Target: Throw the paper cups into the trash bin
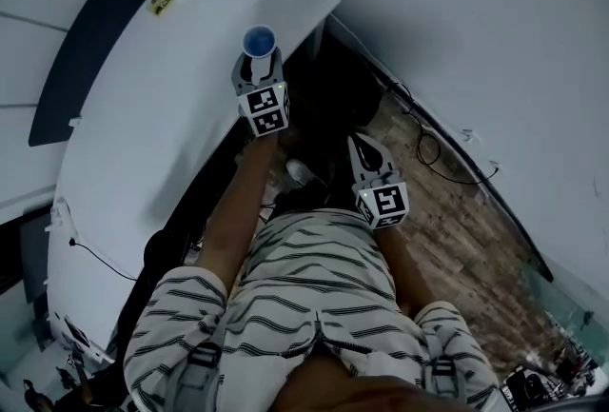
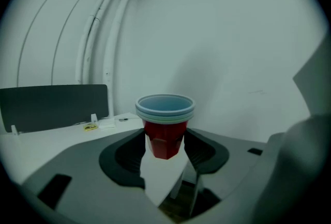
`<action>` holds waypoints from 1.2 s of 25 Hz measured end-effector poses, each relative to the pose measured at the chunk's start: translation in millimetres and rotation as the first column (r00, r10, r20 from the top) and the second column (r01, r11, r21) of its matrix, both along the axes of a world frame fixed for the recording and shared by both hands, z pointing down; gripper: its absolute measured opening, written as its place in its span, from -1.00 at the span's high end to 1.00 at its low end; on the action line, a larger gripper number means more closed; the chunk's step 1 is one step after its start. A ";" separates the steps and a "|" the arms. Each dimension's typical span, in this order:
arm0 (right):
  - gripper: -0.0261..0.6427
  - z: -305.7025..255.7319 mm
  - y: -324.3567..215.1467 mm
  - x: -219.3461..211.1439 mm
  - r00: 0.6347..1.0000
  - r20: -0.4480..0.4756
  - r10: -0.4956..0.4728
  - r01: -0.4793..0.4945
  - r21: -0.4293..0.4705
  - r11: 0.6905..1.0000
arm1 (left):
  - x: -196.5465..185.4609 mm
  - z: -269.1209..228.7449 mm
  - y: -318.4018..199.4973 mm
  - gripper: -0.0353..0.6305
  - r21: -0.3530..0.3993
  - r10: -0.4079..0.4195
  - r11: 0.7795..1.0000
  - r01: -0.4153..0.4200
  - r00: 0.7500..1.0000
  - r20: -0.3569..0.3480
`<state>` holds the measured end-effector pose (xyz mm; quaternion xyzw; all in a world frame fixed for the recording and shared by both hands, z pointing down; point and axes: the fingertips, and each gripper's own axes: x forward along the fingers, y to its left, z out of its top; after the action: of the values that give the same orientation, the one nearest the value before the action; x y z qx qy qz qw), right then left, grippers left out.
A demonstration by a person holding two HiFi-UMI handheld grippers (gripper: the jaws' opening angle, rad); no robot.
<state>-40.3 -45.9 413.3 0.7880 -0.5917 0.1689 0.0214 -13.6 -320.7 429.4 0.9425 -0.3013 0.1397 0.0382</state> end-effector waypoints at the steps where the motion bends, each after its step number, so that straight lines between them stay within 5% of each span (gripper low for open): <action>1: 0.89 -0.2 4.0 4.0 1.000 -0.001 0.018 -0.018 0.001 1.000 | 7.1 -1.1 6.8 0.14 -0.001 0.018 1.000 -0.018 1.000 -0.002; 12: 0.89 -9.8 37.3 54.8 0.987 -0.019 0.161 -0.161 0.030 0.987 | 63.3 -20.1 92.2 0.14 0.012 0.215 0.976 -0.215 0.976 -0.017; 21: 0.89 -11.8 49.4 85.8 0.979 -0.016 0.204 -0.203 0.031 0.979 | 76.5 -21.9 158.0 0.14 0.034 0.382 0.923 -0.382 0.924 0.024; 30: 0.89 0.7 61.7 108.5 0.974 0.005 0.228 -0.228 0.012 0.974 | 82.6 -11.0 204.7 0.14 -0.008 0.457 0.889 -0.457 0.889 0.034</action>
<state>68.2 15.8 414.0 0.8505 -0.4984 0.1680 -0.0044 69.0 -116.0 418.4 0.9843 -0.0717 0.1613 -0.0011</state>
